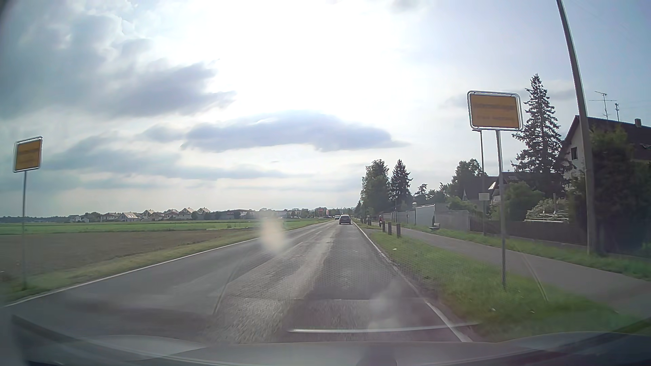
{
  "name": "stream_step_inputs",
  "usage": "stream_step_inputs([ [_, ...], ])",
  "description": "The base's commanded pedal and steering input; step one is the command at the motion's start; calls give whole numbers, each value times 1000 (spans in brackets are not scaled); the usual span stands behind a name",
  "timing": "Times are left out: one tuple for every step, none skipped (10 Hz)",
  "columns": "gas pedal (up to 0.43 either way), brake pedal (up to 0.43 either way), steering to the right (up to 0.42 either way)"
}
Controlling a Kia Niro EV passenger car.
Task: Follow the waypoints while adhering to traffic rules and regulations
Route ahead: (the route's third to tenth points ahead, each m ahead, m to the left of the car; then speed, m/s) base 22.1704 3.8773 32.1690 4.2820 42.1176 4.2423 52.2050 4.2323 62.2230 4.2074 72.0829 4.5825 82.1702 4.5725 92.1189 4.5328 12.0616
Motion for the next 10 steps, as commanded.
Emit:
stream_step_inputs([
  [197,0,-3],
  [197,0,-4],
  [197,0,-4],
  [197,0,-4],
  [189,0,-4],
  [189,0,-4],
  [189,0,-4],
  [189,0,-4],
  [189,0,-3],
  [189,0,-3],
])
